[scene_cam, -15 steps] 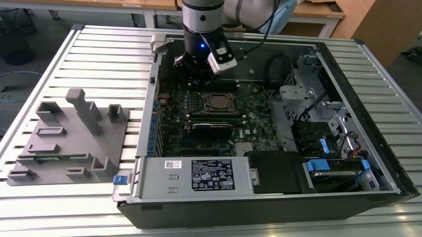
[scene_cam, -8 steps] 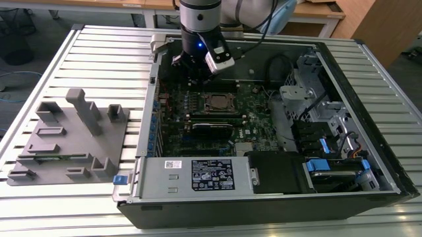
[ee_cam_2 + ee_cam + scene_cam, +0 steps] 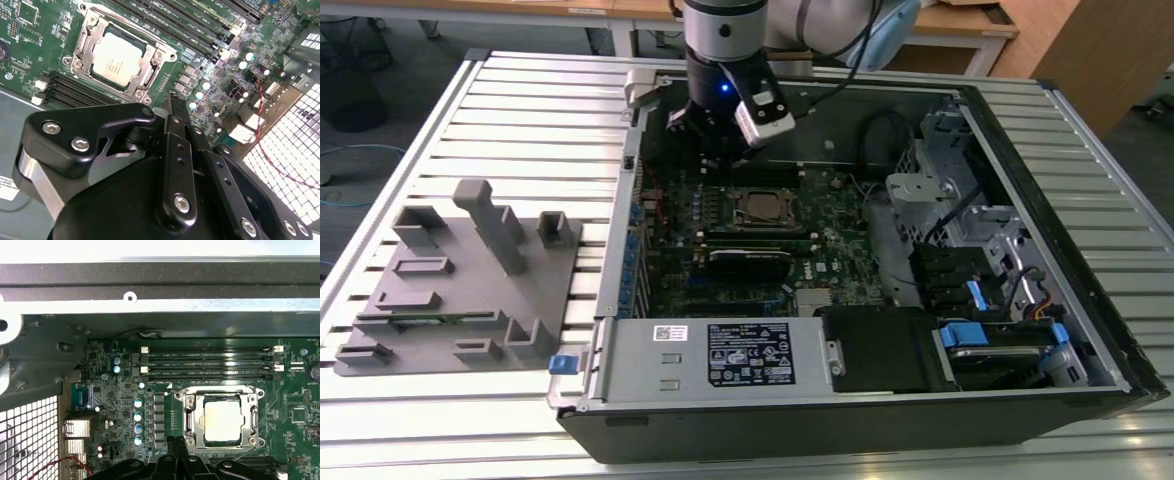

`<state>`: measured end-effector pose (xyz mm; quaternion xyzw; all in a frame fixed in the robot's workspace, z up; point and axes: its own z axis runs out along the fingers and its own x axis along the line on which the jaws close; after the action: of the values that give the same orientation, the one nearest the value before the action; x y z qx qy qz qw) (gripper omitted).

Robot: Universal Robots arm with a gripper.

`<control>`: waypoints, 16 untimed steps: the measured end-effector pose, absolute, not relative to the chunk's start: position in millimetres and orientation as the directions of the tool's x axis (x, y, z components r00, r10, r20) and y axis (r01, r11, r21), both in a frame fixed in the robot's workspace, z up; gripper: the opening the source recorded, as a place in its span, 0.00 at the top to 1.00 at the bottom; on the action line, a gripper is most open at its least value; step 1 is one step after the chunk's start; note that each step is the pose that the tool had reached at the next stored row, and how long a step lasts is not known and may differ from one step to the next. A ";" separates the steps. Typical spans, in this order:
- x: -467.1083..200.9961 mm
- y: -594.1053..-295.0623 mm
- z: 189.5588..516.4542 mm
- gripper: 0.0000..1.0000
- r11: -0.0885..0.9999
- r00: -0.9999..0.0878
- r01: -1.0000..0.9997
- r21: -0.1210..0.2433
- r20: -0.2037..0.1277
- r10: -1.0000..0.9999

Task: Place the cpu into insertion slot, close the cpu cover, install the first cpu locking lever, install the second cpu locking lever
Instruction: 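Install the first cpu locking lever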

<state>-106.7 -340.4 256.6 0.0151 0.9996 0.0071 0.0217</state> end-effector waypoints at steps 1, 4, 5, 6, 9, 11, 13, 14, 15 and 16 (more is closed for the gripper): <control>-107.3 -340.2 256.5 0.89 0.999 -0.999 0.030 0.015 -0.043 0.030; -110.2 -339.0 256.2 0.89 0.999 -0.999 0.030 0.015 -0.044 0.030; -111.5 -338.5 256.0 0.89 0.999 -0.999 0.030 0.015 -0.044 0.030; -112.5 -337.8 255.8 0.89 0.999 -0.999 0.030 0.015 -0.044 0.030; -113.7 -334.6 255.2 0.89 0.999 -0.999 0.030 0.015 -0.044 0.030; -114.0 -331.7 254.8 0.89 0.999 -0.999 0.030 0.015 -0.044 0.030; -114.5 -329.0 254.2 0.89 0.999 -0.999 0.030 0.015 -0.044 0.030; -114.7 -327.9 253.9 0.89 0.999 -0.999 0.030 0.015 -0.044 0.030; -115.1 -326.9 253.6 0.89 0.999 -0.999 0.030 0.015 -0.044 0.030; -115.7 -326.0 253.4 0.89 0.999 -0.999 0.030 0.015 -0.044 0.030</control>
<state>-115.7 -326.0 253.4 0.0150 0.9996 0.0071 0.0221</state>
